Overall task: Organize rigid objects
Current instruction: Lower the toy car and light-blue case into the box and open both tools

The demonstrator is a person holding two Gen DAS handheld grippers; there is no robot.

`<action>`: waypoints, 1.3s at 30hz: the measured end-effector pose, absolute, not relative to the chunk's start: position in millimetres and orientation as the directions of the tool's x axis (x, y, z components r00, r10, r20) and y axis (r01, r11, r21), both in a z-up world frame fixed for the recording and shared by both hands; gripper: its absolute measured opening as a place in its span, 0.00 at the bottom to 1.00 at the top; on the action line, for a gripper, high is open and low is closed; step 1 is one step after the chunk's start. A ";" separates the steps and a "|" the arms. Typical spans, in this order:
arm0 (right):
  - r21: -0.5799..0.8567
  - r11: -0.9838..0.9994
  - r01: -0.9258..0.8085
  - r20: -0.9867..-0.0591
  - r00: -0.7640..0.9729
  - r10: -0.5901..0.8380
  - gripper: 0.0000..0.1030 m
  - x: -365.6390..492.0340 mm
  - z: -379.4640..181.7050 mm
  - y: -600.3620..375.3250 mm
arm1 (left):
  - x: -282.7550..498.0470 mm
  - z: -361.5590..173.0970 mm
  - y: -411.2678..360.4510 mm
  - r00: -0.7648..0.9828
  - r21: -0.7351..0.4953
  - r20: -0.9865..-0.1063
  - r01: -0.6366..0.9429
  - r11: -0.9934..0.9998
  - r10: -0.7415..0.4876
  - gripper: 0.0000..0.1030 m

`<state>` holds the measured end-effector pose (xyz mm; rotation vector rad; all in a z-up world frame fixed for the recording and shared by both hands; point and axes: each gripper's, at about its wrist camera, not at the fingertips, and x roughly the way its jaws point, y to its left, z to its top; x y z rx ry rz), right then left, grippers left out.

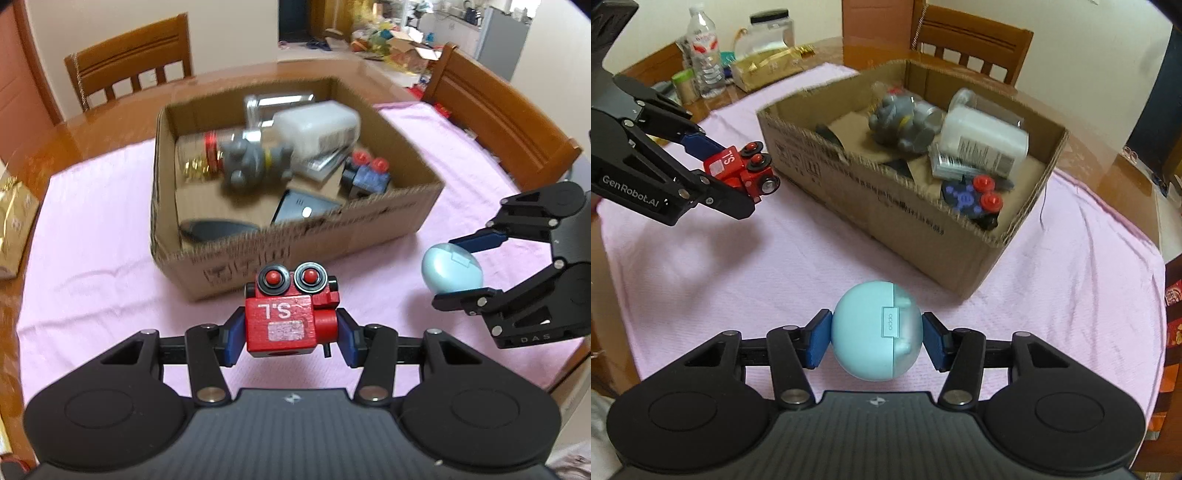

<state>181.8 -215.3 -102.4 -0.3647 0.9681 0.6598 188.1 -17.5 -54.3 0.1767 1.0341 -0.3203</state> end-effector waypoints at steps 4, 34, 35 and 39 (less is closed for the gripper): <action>0.013 0.739 -0.674 -0.837 0.397 0.376 0.56 181.7 -77.7 -218.5 | 195.2 -28.9 -17.8 0.510 0.020 -0.841 0.358 0.934 -0.178 0.47; -0.026 0.765 -0.643 -0.774 0.497 0.392 0.56 261.8 -18.1 -171.8 | 247.4 -24.3 36.9 0.709 0.048 -0.703 0.126 0.991 -0.056 0.98; -0.024 0.766 -0.643 -0.776 0.495 0.391 0.56 268.4 -18.9 -166.7 | 241.9 -21.0 42.2 0.714 0.047 -0.698 0.107 0.993 -0.044 0.99; -0.005 0.774 -0.633 -0.779 0.488 0.394 0.56 299.2 -24.2 -147.0 | 224.6 -13.7 62.2 0.726 0.055 -0.687 0.026 0.998 0.019 0.99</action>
